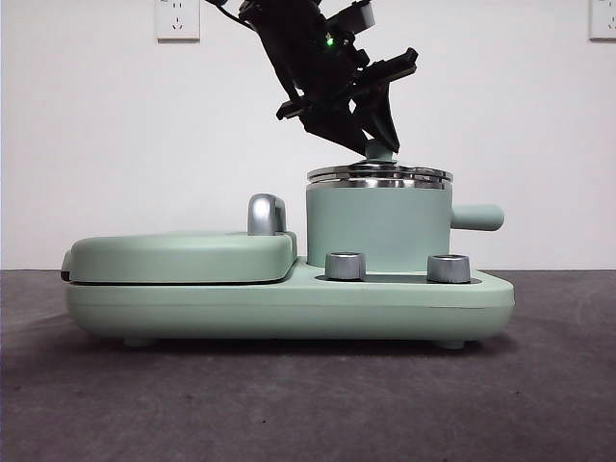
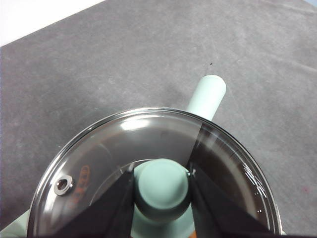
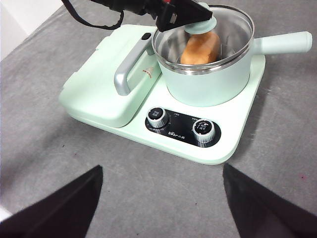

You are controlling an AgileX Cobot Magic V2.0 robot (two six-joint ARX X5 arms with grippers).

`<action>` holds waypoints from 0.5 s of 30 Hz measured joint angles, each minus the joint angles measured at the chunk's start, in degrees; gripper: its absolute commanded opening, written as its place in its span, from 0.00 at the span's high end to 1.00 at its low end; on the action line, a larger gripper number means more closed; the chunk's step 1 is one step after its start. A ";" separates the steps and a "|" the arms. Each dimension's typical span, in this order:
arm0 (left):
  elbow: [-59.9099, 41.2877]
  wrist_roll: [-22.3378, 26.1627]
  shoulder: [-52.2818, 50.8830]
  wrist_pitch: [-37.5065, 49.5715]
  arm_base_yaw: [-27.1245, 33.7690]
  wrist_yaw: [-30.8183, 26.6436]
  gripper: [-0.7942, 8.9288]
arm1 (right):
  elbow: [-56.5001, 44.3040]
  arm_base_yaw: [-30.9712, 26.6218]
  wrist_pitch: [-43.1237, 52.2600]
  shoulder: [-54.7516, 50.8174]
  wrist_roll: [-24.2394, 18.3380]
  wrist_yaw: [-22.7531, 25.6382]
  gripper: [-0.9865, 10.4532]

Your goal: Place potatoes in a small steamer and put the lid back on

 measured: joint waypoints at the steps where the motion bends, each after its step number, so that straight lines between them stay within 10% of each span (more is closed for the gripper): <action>1: 0.00 0.00 0.00 -0.02 0.00 0.00 0.90 | 0.00 0.00 0.00 0.00 0.00 0.00 0.58; 15: 0.00 3.06 0.13 -0.04 0.02 0.07 0.90 | 0.00 0.00 0.00 0.00 0.13 -0.13 0.58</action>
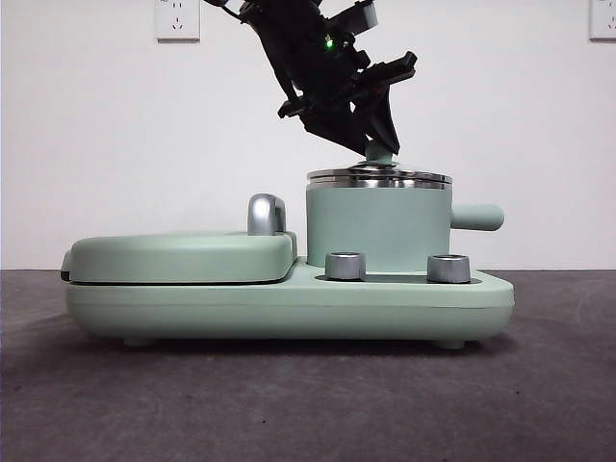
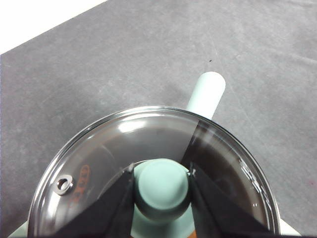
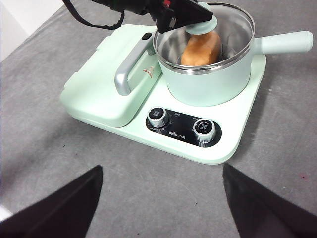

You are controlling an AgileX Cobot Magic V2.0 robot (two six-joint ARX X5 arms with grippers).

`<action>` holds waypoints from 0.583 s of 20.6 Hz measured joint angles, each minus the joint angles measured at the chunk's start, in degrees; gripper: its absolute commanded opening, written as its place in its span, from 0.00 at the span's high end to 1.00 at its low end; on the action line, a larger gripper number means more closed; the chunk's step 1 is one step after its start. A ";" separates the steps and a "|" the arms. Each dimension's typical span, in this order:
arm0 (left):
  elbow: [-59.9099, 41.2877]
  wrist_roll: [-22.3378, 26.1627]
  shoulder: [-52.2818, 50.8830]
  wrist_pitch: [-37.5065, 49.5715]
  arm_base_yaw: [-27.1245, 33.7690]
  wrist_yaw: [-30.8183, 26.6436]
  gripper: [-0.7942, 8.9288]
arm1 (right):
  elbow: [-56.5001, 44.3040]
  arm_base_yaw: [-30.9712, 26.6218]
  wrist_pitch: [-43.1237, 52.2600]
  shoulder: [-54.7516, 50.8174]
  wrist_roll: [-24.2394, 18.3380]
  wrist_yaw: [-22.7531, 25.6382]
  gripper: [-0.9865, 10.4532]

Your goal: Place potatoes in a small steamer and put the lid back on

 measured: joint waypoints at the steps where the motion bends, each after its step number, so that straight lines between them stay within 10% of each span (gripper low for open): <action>1: 0.00 0.00 0.09 -0.09 0.00 0.04 0.90 | 0.00 0.00 0.02 0.00 0.00 0.00 0.58; 10: 0.66 -1.88 0.31 -1.92 0.00 0.00 0.87 | 0.00 0.00 0.02 0.00 0.00 -0.02 0.58; 12: 0.66 -4.07 0.37 -1.75 0.00 -0.17 0.71 | 0.00 0.00 0.00 0.00 0.00 -0.02 0.58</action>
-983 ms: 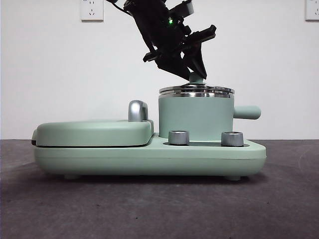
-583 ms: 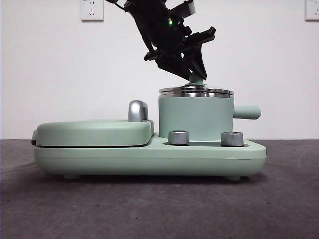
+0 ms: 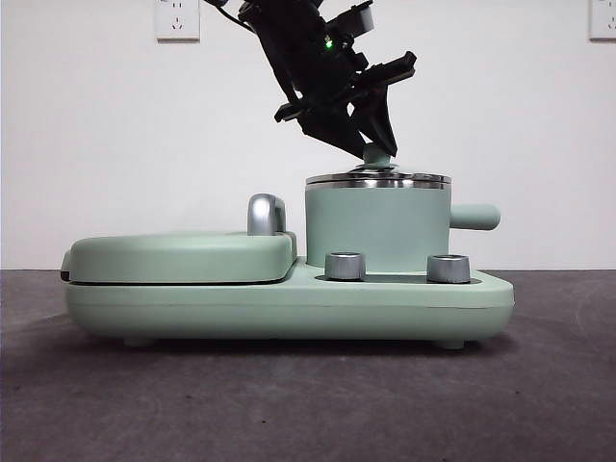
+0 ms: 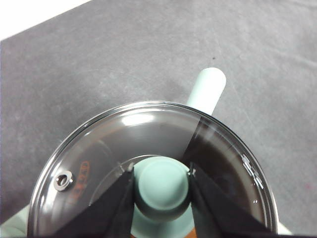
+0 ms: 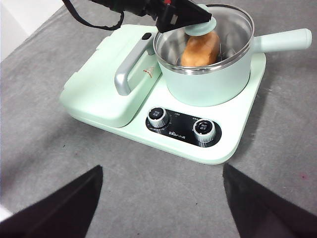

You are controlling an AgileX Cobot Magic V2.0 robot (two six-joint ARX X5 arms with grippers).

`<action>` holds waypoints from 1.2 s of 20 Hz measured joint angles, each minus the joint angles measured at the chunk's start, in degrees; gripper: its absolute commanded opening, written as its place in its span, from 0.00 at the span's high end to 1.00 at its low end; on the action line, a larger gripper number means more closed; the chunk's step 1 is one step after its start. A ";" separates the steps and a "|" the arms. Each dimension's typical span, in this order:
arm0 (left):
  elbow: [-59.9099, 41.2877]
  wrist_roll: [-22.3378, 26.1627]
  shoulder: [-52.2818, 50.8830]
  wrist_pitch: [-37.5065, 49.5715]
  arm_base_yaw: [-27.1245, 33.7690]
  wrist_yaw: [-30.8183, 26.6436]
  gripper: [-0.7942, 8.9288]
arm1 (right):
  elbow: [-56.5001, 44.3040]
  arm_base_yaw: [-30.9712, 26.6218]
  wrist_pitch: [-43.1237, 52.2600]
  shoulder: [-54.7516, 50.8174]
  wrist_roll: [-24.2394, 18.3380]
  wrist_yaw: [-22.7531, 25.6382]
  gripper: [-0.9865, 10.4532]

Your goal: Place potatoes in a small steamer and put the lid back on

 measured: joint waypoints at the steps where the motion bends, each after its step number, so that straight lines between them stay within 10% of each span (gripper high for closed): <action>1: 0.00 -0.79 0.02 0.00 0.00 -0.02 0.62 | 0.00 0.00 0.02 0.00 0.00 0.00 0.58; 5: 0.00 -2.80 0.02 -1.95 -0.17 0.55 0.40 | 0.00 0.00 0.02 0.00 0.00 0.00 0.58; 24: 0.00 -2.01 -30.40 -48.11 -1.44 0.52 0.42 | 0.00 0.00 -0.74 0.02 -0.46 -2.19 0.58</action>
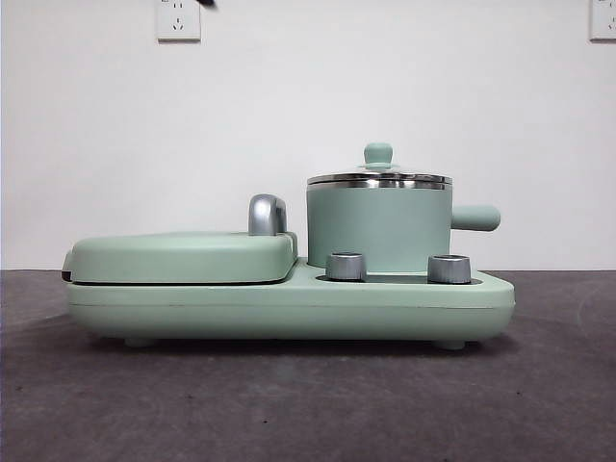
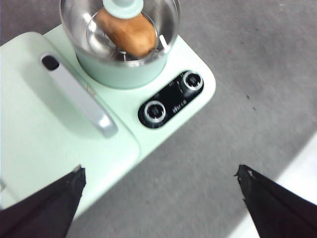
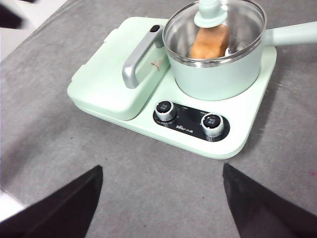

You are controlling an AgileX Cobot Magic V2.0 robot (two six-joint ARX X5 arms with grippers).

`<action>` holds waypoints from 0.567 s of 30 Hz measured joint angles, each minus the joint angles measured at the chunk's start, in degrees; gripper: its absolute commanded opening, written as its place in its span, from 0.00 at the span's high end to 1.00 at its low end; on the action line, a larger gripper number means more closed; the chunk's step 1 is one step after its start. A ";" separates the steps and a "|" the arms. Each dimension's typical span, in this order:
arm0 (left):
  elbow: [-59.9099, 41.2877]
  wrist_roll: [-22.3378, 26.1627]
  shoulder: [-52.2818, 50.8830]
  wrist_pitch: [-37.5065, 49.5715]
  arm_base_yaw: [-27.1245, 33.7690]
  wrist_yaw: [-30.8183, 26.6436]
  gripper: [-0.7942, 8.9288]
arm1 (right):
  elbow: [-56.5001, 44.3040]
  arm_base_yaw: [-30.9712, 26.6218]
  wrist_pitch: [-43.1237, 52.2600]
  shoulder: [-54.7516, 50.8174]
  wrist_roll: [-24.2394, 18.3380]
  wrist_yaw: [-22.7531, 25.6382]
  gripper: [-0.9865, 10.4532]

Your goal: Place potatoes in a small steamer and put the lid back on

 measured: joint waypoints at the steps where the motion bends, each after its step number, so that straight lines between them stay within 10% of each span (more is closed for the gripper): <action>1: -0.04 0.00 -1.03 -0.72 0.00 0.02 0.42 | 0.00 0.00 0.02 0.00 -0.02 -0.37 0.58; 17: -29.38 -1.51 -30.21 17.44 -0.22 1.66 0.44 | 0.00 0.00 1.77 0.00 -0.07 -2.58 0.58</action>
